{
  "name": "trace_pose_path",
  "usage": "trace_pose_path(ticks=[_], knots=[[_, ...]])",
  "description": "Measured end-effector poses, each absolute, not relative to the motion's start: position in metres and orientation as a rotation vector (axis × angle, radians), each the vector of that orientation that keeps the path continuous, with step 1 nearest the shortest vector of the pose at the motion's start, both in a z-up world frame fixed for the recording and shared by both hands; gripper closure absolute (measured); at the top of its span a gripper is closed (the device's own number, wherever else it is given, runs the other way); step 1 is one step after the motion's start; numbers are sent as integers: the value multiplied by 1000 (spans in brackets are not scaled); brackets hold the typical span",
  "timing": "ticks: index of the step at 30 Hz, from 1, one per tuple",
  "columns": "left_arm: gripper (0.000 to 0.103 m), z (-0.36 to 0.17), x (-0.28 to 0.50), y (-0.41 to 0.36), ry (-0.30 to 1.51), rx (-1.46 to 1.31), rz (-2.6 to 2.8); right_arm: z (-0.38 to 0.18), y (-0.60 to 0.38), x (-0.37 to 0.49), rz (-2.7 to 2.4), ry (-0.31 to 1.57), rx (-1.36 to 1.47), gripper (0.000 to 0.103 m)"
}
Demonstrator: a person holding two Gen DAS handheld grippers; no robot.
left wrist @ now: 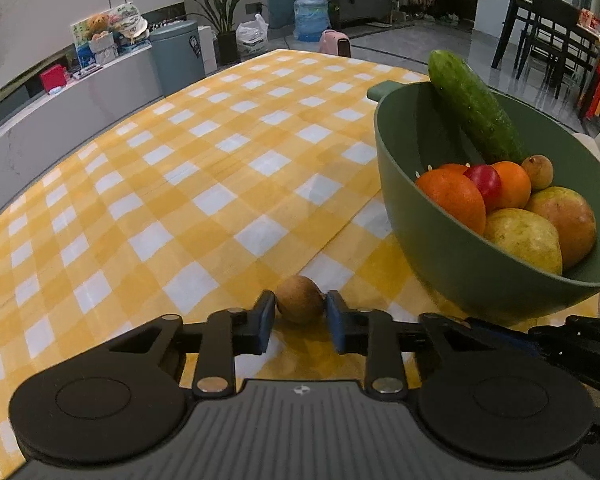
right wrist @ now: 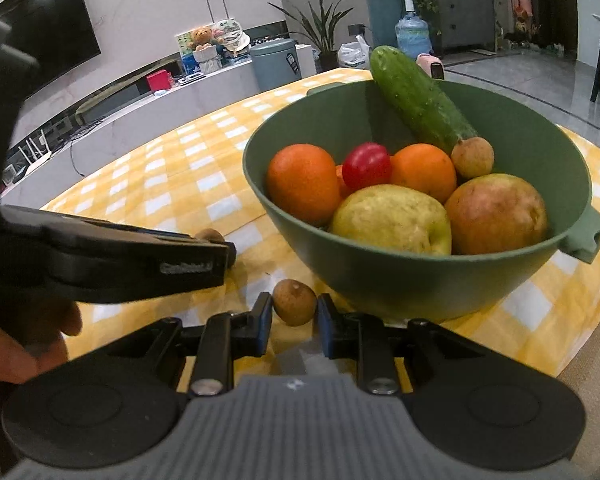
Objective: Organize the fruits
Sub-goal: 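Carry both kiwis over the green colander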
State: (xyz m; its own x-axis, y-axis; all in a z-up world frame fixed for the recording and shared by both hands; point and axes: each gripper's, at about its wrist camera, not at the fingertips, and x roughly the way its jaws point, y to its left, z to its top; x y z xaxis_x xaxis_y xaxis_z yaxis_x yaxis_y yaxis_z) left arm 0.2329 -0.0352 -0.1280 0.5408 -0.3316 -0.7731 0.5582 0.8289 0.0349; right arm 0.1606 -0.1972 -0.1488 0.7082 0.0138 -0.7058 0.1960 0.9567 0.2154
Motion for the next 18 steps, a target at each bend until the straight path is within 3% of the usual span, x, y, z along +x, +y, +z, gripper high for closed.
trace_pose_path(ticks=[9,18], knots=[[73,-103,213,-20,872,201,-475,-138,-198,147,84,793,297,83],[73,-48,187,-26,834,101,-476,-86,-222,110,227,665,260,83]])
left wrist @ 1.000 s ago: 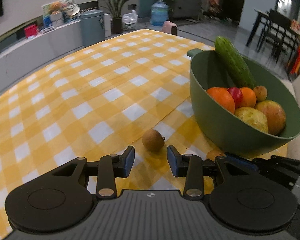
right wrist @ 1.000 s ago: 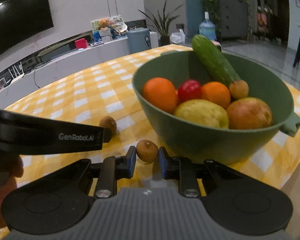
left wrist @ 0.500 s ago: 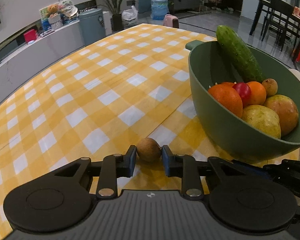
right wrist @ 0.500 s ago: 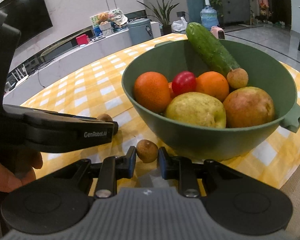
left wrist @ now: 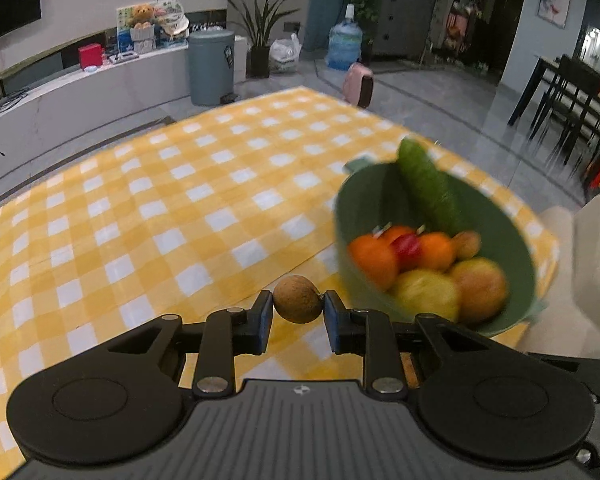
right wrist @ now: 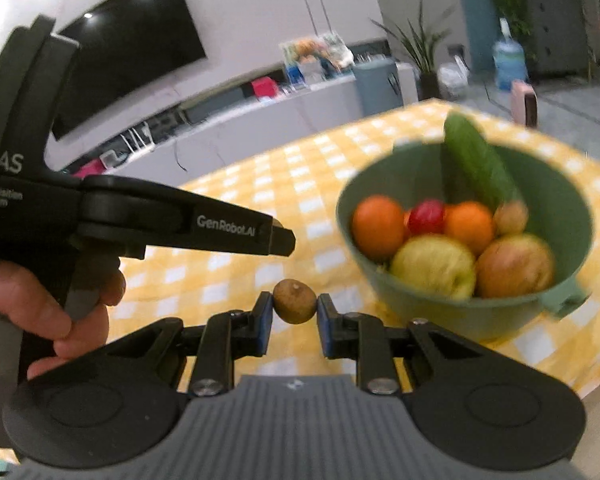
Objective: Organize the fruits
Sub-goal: 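Carry both kiwis over the green colander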
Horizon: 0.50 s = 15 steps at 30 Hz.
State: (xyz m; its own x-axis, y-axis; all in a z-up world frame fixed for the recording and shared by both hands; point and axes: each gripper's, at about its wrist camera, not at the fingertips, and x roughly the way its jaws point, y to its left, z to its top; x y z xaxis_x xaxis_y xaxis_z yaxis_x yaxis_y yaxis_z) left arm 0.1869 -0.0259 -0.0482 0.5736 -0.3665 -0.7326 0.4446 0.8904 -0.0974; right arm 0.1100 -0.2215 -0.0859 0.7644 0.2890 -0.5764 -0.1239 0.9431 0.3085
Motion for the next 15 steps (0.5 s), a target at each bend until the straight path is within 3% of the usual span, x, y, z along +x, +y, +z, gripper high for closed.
trace_pose_path(ticks=[7,15], knots=[[73,-21,190,-57,803,85,-509,-59,-270,110,190,583,209,83],[73,-30,218,-94,901,6,-550,-64,-313,156,229,665,102,83]])
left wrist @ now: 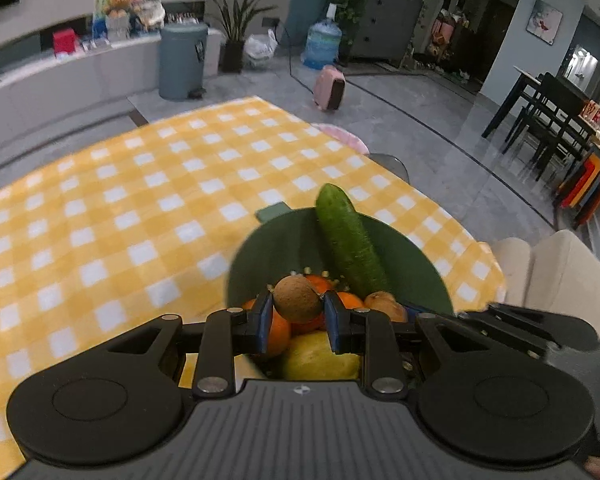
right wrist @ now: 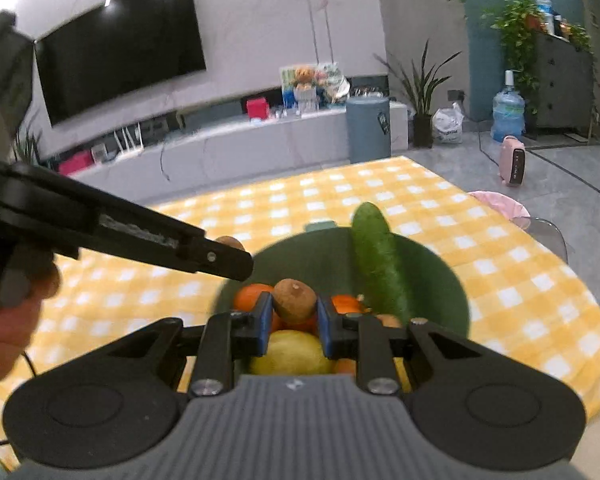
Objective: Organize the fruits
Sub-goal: 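Carry both kiwis over the green colander, then open both tools to drop the kiwis into the colander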
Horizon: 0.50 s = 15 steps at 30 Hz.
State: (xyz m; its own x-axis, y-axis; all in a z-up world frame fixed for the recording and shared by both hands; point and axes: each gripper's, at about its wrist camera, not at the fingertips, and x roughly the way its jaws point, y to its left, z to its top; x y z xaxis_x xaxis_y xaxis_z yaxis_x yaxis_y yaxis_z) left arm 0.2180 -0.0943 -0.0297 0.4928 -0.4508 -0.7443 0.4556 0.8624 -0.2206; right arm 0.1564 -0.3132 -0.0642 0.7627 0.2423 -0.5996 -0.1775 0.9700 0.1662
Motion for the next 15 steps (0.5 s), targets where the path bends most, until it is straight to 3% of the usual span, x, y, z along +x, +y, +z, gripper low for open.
trace_pose_path(ticks=[15], knots=[[73,-66,271,-117,1069,43,-507,-92,-321,223,331,771,53,83]])
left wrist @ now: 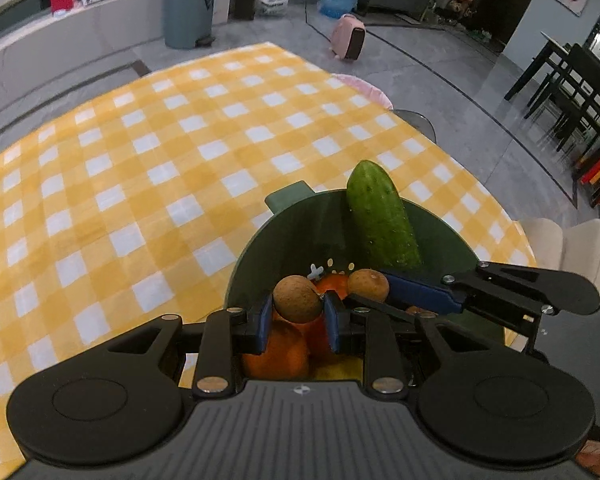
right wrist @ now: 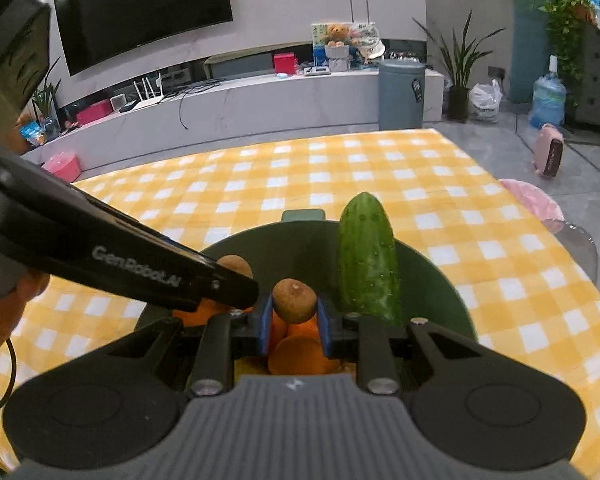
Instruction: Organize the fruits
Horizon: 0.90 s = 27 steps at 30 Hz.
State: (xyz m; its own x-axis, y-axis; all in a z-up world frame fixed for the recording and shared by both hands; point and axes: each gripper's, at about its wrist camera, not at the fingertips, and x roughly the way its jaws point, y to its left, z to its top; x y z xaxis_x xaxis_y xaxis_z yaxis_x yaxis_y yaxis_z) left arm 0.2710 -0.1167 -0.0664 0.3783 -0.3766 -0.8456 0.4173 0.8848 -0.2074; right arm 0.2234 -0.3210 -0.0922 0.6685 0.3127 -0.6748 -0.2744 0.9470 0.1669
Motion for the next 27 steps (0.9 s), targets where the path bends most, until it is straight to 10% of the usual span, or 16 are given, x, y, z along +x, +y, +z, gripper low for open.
trace_pose_path(ticks=[27], knots=[[51,-31,246,-102,967,3,-483,-65,-332,221,374,779,146,73]])
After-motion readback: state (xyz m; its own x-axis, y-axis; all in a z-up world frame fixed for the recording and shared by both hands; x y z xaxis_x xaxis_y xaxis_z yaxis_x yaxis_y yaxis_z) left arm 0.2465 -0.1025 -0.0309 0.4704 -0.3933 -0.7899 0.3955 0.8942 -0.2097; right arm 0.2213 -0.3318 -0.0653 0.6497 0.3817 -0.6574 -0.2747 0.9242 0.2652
